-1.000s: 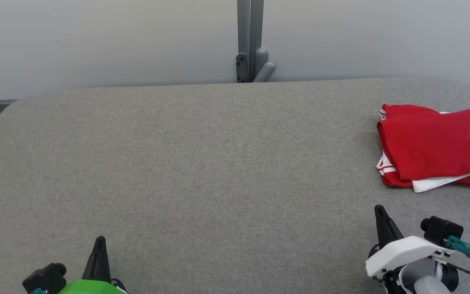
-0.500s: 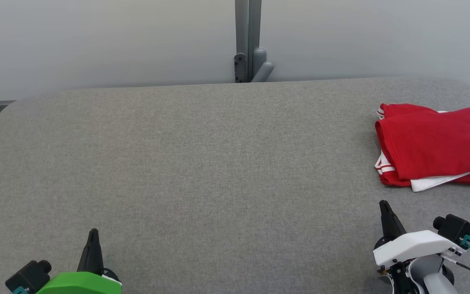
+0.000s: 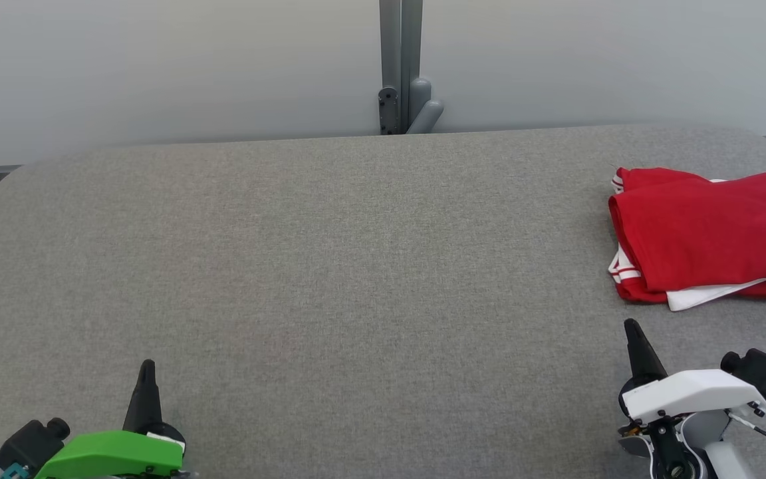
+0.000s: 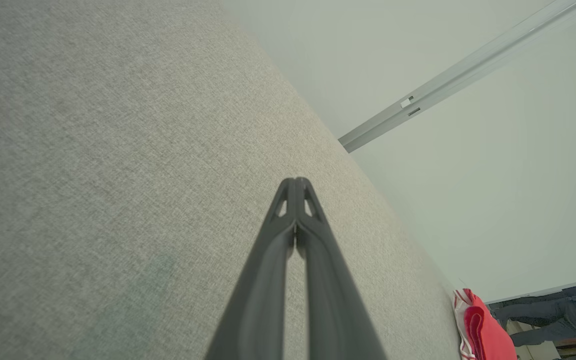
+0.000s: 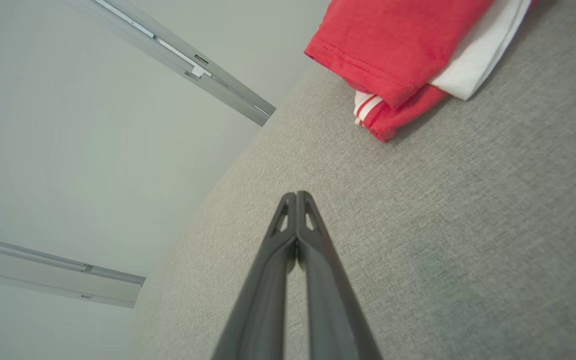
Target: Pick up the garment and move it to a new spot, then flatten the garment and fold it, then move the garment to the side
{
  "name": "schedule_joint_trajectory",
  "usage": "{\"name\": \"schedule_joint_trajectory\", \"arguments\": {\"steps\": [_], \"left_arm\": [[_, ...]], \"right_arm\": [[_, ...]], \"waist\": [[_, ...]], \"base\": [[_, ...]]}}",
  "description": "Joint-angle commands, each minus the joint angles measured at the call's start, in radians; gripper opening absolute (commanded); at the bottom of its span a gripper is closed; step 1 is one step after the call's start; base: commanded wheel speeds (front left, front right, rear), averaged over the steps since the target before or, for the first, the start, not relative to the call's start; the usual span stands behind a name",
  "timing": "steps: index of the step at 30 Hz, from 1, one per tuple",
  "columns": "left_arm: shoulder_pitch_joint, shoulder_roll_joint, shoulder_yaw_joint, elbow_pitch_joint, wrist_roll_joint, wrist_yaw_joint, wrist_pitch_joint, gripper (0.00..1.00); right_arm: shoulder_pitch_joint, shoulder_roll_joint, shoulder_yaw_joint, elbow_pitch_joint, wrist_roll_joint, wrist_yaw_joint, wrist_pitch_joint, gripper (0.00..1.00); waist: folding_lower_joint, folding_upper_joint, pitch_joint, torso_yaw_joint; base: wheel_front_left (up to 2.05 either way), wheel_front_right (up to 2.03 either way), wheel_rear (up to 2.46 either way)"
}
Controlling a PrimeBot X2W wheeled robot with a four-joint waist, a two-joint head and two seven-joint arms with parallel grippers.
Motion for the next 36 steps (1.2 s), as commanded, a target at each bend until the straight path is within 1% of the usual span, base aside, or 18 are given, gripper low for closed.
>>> {"name": "schedule_joint_trajectory", "arguments": {"steps": [1,20,36], "left_arm": [[-0.031,0.006,0.009,-0.014,-0.032,-0.005,0.009,0.00],[-0.050,0.007,0.024,-0.038,-0.239,-0.007,0.065,0.00],[-0.063,0.008,0.036,-0.054,-0.374,-0.008,0.103,0.00]], "right_arm": [[-0.011,-0.006,-0.005,-0.021,0.035,0.000,0.009,0.00],[-0.011,-0.007,-0.023,-0.061,0.248,0.000,0.062,0.00],[-0.010,-0.008,-0.033,-0.088,0.391,0.000,0.099,0.00]], "waist": [[0.0000,0.0004,0.000,-0.001],[0.0000,0.0006,0.000,-0.008],[0.0000,0.0008,0.001,-0.014]], "base": [[0.00,0.00,0.00],[0.00,0.00,0.00],[0.00,0.00,0.00]]}}
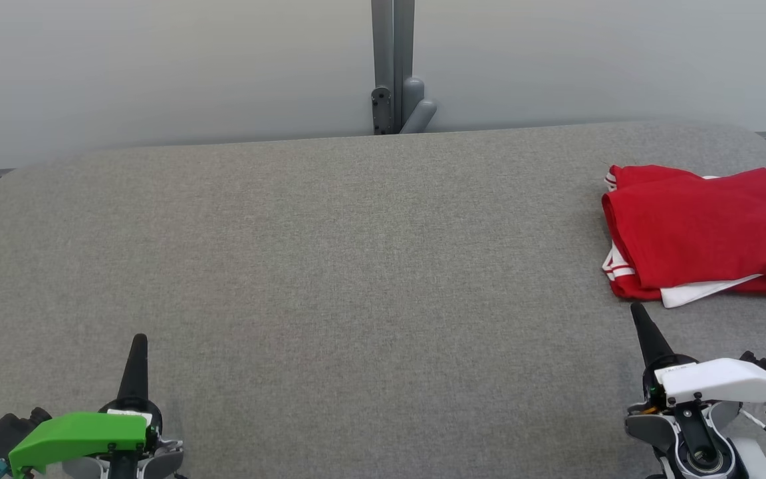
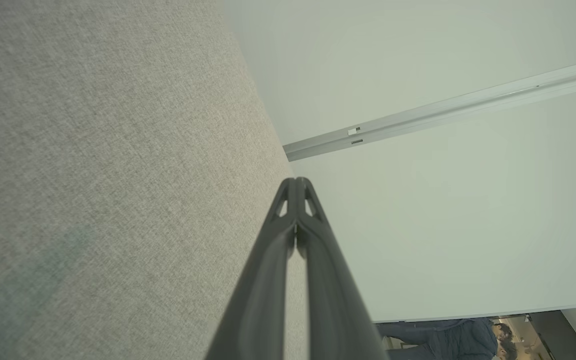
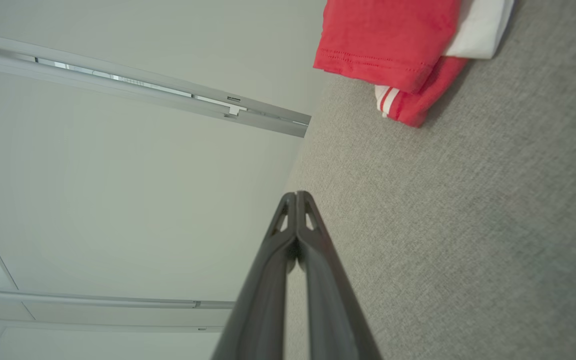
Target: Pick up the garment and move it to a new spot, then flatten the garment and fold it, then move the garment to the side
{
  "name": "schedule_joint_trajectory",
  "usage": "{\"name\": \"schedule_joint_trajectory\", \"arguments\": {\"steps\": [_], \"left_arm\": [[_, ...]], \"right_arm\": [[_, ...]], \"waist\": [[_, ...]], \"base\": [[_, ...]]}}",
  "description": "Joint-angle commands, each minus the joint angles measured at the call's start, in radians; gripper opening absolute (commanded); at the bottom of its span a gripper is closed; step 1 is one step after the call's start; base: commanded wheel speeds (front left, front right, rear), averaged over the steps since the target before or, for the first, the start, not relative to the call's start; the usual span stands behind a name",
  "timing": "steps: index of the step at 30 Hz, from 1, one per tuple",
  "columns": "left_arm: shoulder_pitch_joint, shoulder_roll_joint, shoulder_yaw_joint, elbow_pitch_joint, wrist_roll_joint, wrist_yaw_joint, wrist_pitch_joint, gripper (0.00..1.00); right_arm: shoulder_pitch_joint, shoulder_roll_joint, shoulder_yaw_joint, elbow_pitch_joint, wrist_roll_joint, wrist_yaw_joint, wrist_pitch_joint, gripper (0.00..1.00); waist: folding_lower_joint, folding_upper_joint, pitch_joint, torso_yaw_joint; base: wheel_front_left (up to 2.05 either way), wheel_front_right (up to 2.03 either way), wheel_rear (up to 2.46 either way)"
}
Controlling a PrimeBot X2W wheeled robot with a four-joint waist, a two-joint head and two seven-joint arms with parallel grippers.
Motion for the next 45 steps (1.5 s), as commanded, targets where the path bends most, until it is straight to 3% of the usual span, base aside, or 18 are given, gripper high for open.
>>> {"name": "schedule_joint_trajectory", "arguments": {"steps": [1,30,45], "left_arm": [[-0.024,0.007,0.007,-0.012,-0.017,-0.007,0.004,0.00],[-0.044,0.008,0.023,-0.036,-0.243,-0.008,0.065,0.00],[-0.048,0.009,0.029,-0.044,-0.310,-0.009,0.085,0.00]], "right_arm": [[-0.010,-0.006,-0.003,-0.014,0.022,0.000,0.008,0.00],[-0.008,-0.007,-0.023,-0.057,0.253,0.000,0.066,0.00],[-0.006,-0.008,-0.028,-0.069,0.327,0.000,0.084,0.00]], "waist": [[0.0000,0.0008,0.000,0.000],[0.0000,0.0010,0.001,-0.012],[0.0000,0.0012,0.001,-0.016]], "base": [[0.00,0.00,0.00],[0.00,0.00,0.00],[0.00,0.00,0.00]]}}
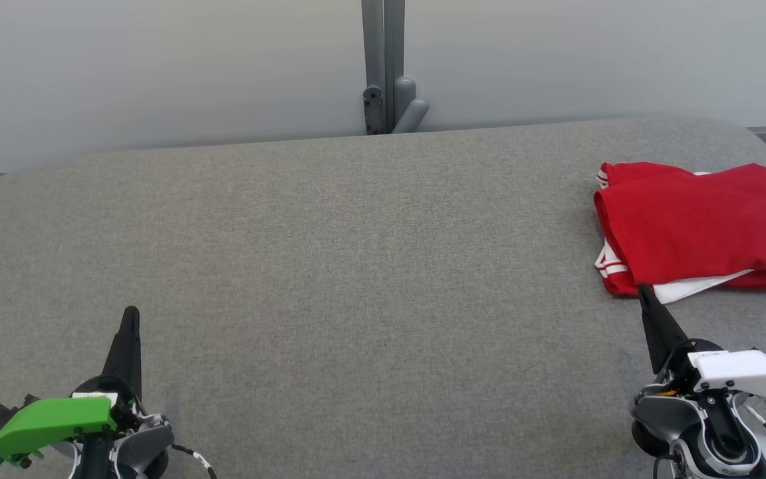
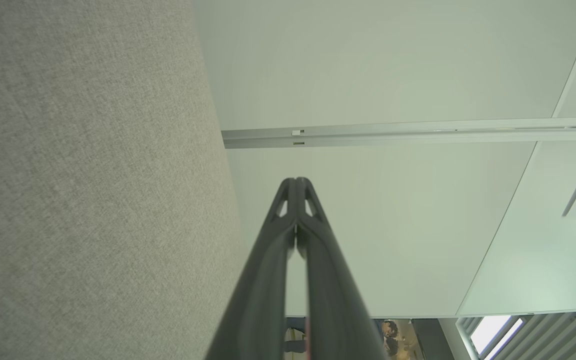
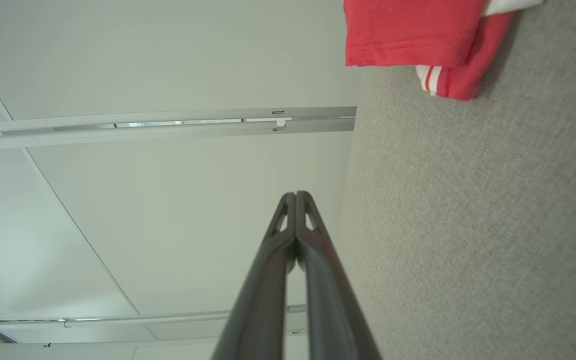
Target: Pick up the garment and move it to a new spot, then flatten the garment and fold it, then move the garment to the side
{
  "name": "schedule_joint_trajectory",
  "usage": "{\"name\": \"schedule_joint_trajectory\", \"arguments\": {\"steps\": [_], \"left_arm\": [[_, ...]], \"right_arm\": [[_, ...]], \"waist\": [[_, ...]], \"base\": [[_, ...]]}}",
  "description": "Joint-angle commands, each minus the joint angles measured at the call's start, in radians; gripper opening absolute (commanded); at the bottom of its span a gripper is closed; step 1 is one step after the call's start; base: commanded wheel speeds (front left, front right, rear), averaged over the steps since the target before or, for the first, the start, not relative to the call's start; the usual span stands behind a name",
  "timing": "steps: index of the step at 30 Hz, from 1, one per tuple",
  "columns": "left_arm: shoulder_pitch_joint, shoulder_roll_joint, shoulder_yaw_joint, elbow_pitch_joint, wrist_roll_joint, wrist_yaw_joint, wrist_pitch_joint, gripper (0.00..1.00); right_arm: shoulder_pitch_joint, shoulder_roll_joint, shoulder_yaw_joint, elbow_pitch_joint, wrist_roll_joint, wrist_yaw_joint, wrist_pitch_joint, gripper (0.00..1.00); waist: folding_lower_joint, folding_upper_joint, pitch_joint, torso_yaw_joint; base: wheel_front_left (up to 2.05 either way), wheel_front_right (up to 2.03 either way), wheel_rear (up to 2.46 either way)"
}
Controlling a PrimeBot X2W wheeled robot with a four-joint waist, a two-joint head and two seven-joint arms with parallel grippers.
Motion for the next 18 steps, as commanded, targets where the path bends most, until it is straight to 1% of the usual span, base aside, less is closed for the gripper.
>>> {"name": "schedule_joint_trajectory", "arguments": {"steps": [1,18], "left_arm": [[-0.012,0.007,0.003,-0.005,-0.003,-0.006,0.002,0.00],[-0.012,0.007,0.003,-0.006,-0.003,-0.006,0.002,0.00]], "right_arm": [[-0.001,-0.005,-0.002,-0.004,0.007,0.000,0.004,0.00],[-0.001,-0.005,-0.002,-0.004,0.007,0.000,0.004,0.00]], "waist": [[0.0000,0.0011,0.000,0.000],[0.0000,0.0011,0.000,0.000]], "base": [[0.00,0.00,0.00],[0.00,0.00,0.00]]}}
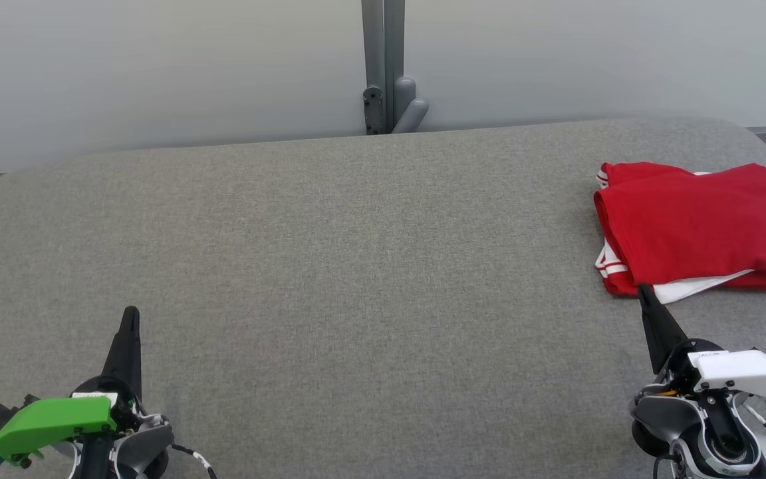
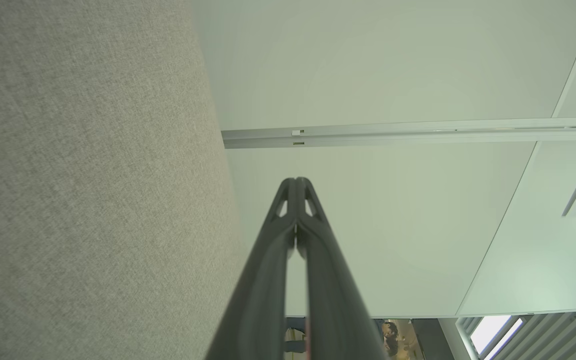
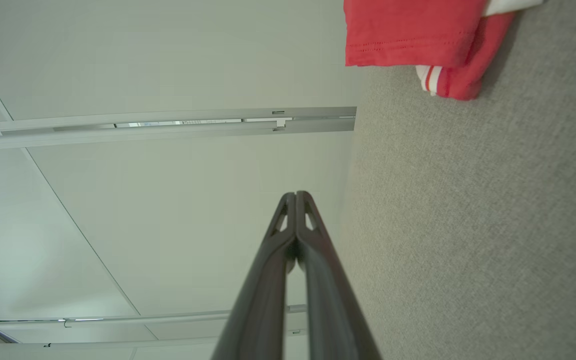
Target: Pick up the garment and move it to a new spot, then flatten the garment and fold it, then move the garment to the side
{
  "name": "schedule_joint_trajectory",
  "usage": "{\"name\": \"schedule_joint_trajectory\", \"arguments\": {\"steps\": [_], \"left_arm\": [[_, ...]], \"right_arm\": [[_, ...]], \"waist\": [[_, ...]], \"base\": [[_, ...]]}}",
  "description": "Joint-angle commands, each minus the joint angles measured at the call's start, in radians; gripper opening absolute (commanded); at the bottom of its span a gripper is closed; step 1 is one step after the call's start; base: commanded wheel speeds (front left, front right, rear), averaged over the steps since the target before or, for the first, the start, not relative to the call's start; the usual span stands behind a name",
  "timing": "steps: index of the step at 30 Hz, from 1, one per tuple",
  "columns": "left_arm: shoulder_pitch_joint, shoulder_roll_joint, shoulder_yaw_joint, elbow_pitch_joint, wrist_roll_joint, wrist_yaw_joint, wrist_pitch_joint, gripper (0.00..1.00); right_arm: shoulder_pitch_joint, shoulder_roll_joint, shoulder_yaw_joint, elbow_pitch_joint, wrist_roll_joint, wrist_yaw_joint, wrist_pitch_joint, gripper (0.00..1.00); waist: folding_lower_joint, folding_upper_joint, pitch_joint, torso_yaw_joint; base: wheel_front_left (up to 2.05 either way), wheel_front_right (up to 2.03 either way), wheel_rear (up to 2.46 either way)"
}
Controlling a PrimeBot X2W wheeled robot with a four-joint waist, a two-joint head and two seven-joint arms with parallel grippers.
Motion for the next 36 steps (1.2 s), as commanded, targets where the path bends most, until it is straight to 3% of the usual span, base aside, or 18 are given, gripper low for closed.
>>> {"name": "schedule_joint_trajectory", "arguments": {"steps": [1,36], "left_arm": [[-0.011,0.007,0.002,-0.006,-0.003,-0.006,0.002,0.00],[-0.011,0.007,0.002,-0.006,-0.003,-0.006,0.002,0.00]], "right_arm": [[-0.001,-0.005,-0.001,-0.004,0.007,0.000,0.004,0.00],[-0.001,-0.005,-0.001,-0.004,0.007,0.000,0.003,0.00]], "waist": [[0.0000,0.0011,0.000,0.000],[0.0000,0.0011,0.000,0.000]], "base": [[0.00,0.00,0.00],[0.00,0.00,0.00]]}}
